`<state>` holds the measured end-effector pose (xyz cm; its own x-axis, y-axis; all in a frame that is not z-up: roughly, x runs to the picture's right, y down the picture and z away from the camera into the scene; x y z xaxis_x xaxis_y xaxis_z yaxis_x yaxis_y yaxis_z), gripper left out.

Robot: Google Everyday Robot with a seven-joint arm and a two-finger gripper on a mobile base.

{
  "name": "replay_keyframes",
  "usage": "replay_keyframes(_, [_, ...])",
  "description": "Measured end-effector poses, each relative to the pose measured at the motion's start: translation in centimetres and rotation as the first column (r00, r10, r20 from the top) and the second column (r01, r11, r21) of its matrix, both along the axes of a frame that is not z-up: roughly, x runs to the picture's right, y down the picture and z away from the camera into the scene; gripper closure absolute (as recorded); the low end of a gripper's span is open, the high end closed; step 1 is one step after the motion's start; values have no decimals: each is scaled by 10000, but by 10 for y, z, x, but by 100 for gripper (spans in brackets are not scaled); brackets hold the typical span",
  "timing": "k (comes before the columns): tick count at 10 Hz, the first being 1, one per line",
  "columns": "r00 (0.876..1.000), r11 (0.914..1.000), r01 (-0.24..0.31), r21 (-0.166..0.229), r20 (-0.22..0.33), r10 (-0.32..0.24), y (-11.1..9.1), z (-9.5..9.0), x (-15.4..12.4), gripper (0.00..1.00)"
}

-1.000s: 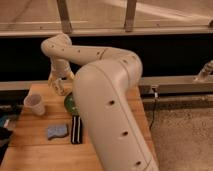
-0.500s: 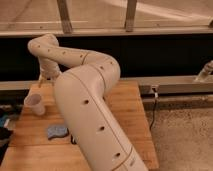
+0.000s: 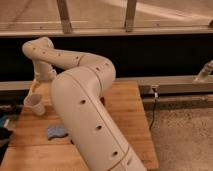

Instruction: Place the ceramic cup in the ceramic bowl

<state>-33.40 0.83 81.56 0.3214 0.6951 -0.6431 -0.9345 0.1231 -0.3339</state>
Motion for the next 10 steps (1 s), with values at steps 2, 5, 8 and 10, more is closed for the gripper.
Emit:
replay_keyframes(2, [9999, 9996, 130, -258, 104, -127, 13, -1, -7, 20])
replay_keyframes(5, [9999, 9992, 90, -388, -58, -93, 29, 1, -7, 20])
replay_keyframes(8, [9999, 9989, -63, -472, -140, 57, 40, 13, -5, 20])
replay_keyframes(10, [9997, 9983, -235, -524, -119, 229, 43, 24, -3, 20])
